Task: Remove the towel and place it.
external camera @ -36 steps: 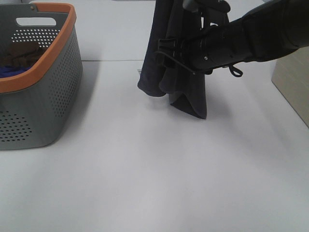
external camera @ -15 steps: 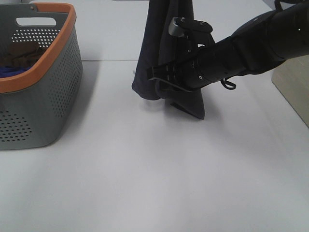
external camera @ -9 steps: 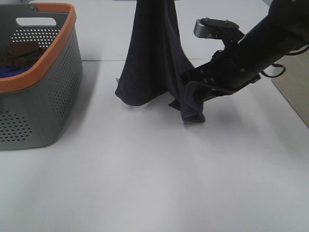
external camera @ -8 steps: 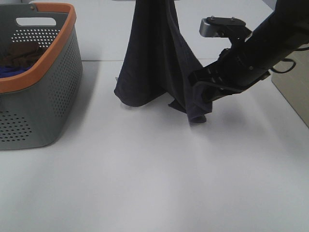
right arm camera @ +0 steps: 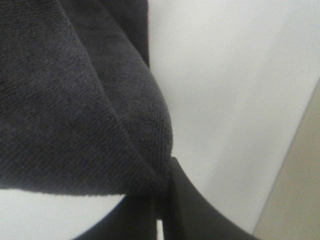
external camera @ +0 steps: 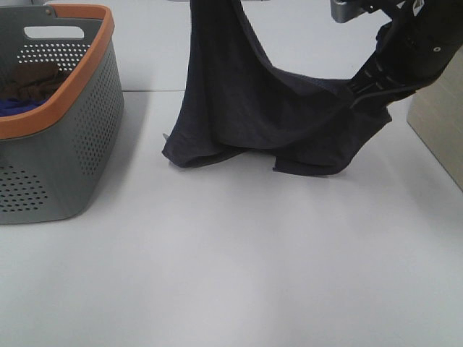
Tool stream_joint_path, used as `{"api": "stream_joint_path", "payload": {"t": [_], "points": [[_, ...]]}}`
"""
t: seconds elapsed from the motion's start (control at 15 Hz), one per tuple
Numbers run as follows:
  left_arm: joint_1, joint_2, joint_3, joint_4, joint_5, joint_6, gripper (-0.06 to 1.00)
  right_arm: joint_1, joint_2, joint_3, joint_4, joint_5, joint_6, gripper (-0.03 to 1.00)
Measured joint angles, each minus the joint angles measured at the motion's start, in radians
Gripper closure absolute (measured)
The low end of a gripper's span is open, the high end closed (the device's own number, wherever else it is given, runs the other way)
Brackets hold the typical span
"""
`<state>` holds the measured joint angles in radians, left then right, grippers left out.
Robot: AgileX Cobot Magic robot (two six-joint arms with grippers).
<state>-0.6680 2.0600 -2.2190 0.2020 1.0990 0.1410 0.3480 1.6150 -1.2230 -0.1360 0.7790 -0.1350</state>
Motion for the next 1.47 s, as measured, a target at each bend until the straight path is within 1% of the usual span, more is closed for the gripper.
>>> {"api": "stream_joint_path", "payload": {"t": [0.07,0.13,0.2,0.33,0.47,0.53,0.6,0.67,0.8,0.93,1.0,1.13,1.2,1.27,1.33,1.4,1.47], "points": [[0.007,0.002,0.0,0.009,-0.041,-0.048,0.94,0.0,0.0,-0.022,-0.043,-0.001,0.0,0.97],[0.051,0.014,0.0,0.016,-0.136,-0.128,0.94,0.0,0.0,-0.068,-0.125,-0.038,0.0,0.97],[0.076,0.029,0.0,0.016,-0.166,-0.155,0.94,0.0,0.0,-0.087,-0.158,-0.079,0.0,0.97],[0.122,0.064,0.0,0.017,-0.246,-0.181,0.94,0.0,0.005,-0.126,-0.2,-0.203,0.0,0.97],[0.151,0.097,0.0,0.017,-0.368,-0.201,0.94,0.0,0.049,-0.187,-0.242,-0.323,0.0,0.97],[0.159,0.104,0.0,0.017,-0.404,-0.205,0.94,0.0,0.069,-0.207,-0.249,-0.343,0.0,0.97],[0.172,0.113,0.0,0.026,-0.482,-0.213,0.94,0.0,0.113,-0.247,-0.272,-0.386,0.0,0.97],[0.187,0.119,0.0,0.053,-0.55,-0.222,0.94,0.0,0.167,-0.29,-0.301,-0.414,-0.001,0.97],[0.217,0.134,0.0,0.116,-0.695,-0.249,0.94,-0.003,0.271,-0.401,-0.368,-0.435,-0.001,0.97],[0.241,0.163,0.0,0.153,-0.799,-0.262,0.94,-0.025,0.354,-0.505,-0.375,-0.479,0.019,0.97],[0.244,0.183,0.0,0.161,-0.811,-0.263,0.94,-0.045,0.39,-0.552,-0.375,-0.498,0.026,0.97],[0.244,0.221,0.0,0.174,-0.813,-0.264,0.94,-0.072,0.428,-0.589,-0.377,-0.525,0.028,0.97],[0.236,0.256,0.0,0.178,-0.783,-0.264,0.94,-0.102,0.46,-0.593,-0.371,-0.546,0.03,0.97],[0.236,0.256,0.0,0.178,-0.783,-0.264,0.94,-0.102,0.46,-0.593,-0.371,-0.546,0.03,0.97],[0.214,0.272,0.0,0.178,-0.707,-0.239,0.94,-0.105,0.47,-0.587,-0.322,-0.456,0.033,0.97],[0.2,0.275,0.0,0.169,-0.66,-0.205,0.94,-0.105,0.47,-0.573,-0.288,-0.384,0.033,0.97],[0.187,0.275,0.0,0.143,-0.613,-0.162,0.94,-0.105,0.47,-0.554,-0.24,-0.302,0.032,0.97]]}}
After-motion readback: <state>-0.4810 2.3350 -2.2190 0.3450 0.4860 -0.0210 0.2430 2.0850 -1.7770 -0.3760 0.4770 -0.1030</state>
